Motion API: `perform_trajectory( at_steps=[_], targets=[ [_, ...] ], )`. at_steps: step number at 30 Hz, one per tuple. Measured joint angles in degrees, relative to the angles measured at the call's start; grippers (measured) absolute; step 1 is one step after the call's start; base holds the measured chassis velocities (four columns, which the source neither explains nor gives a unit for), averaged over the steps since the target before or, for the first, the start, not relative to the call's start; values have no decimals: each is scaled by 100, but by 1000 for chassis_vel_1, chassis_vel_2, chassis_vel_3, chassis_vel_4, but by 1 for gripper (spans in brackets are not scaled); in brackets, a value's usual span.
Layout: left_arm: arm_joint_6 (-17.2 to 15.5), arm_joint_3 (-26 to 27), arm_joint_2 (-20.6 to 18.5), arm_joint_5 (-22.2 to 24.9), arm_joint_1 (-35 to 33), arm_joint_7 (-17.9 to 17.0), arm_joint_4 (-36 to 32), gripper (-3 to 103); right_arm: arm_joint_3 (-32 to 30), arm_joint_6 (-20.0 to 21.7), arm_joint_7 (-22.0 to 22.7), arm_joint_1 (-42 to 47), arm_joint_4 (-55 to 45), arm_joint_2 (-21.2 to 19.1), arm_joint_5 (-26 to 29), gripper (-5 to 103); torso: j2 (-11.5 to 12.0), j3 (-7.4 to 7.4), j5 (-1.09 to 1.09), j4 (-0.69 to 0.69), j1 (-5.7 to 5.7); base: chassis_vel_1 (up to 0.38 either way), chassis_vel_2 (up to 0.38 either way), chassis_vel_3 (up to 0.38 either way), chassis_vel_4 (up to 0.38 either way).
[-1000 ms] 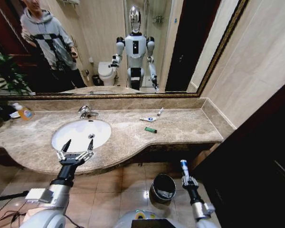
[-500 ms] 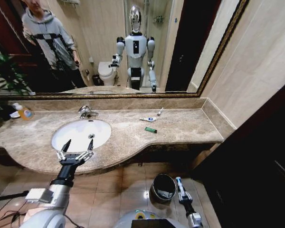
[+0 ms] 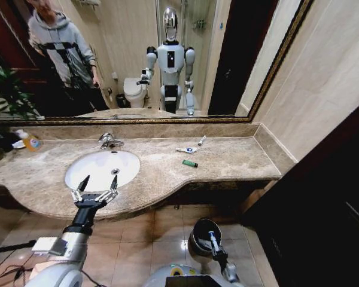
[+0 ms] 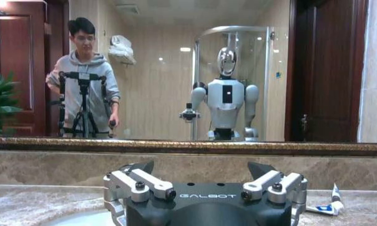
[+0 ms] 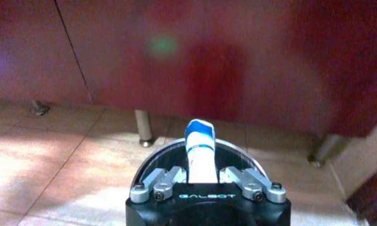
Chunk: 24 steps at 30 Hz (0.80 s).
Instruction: Pick up the trash from the sink and place it in the trash bin.
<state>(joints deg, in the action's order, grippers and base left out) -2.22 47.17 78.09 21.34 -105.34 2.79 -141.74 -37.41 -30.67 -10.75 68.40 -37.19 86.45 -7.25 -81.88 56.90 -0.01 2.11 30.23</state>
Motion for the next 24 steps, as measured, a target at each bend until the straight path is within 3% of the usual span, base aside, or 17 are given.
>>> perform_trajectory(
  at_steps=[6,9,24],
  targets=[
    [0,0,0,0,0,0,0,100,-50,290,-203,-657,856,-39,-99,22,0,0,-1,0,0,0,0,0,0],
    [0,0,0,0,0,0,0,100,-61,767,-399,-1087,1597,-35,241,22,0,0,0,0,0,0,0,0,0],
    [0,0,0,0,0,0,0,100,-51,1521,-557,-1588,2017,83,261,22,0,0,0,0,0,0,0,0,0]
  ],
)
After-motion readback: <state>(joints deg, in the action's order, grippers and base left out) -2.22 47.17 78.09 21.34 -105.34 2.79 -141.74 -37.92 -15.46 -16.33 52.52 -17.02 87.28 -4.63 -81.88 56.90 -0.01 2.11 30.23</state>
